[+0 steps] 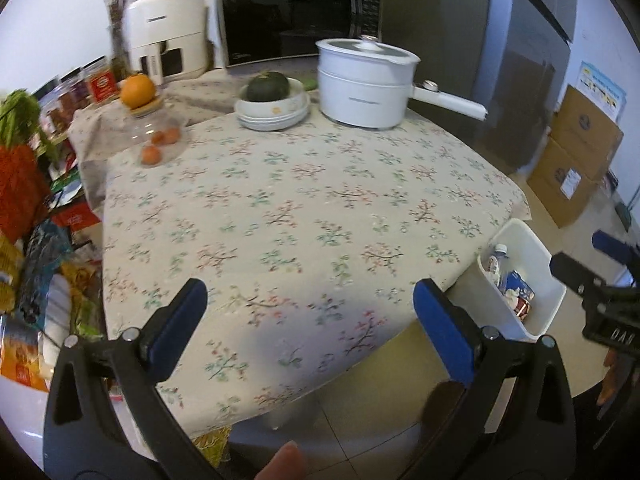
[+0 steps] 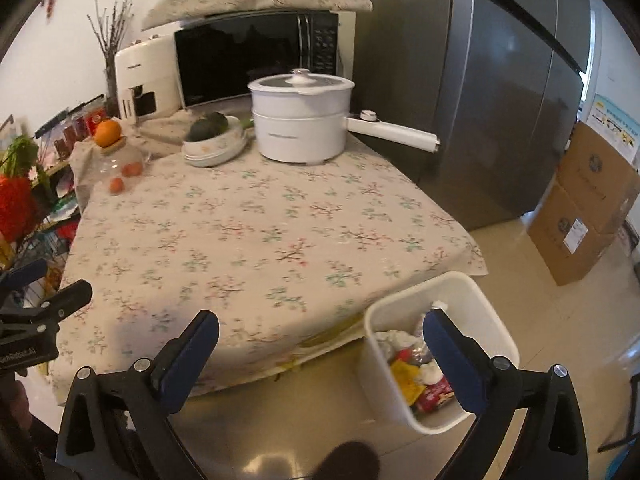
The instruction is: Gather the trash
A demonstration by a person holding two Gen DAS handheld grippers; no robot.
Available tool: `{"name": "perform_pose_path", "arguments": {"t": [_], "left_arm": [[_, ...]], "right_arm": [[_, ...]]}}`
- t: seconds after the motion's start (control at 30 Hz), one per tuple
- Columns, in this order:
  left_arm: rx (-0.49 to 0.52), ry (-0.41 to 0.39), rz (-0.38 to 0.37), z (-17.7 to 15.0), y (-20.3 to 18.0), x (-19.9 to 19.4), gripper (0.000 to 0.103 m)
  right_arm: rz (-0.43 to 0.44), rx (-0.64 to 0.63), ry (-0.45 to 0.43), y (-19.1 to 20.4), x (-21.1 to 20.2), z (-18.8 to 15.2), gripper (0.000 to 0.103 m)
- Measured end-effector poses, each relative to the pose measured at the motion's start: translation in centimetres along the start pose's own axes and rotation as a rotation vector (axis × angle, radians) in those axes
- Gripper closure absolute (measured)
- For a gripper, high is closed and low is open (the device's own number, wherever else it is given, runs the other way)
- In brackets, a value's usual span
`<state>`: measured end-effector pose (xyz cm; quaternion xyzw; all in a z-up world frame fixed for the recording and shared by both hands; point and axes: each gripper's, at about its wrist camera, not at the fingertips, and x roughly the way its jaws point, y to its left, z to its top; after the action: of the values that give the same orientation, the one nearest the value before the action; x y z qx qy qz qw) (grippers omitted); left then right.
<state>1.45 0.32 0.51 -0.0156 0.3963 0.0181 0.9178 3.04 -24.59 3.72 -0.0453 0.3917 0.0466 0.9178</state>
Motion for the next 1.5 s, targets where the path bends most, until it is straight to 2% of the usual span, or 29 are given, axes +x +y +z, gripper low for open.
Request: {"name": "perform_pose_path", "arguments": {"t": [0.43,0.73,1.5], "left_arm": [[-0.069,-0.038,-0.009,-0.3,2.9,-0.7,0.001],[-0.078,-0.047,-0.008,-0.3,2.8,-0.8,0.001],[-0.075,-0.073,-0.017,0.2,2.2,-1.4,0.001]], "right_arm": [[-0.061,0.044,-0.071,1.1,-0.5,0.8,0.0],[-0.058,0.006,-0.07,2.0,-0.5,0.6,0.0],[-0.065,0.019,-0.061,1.5,-0.3,0.4,0.0]]}}
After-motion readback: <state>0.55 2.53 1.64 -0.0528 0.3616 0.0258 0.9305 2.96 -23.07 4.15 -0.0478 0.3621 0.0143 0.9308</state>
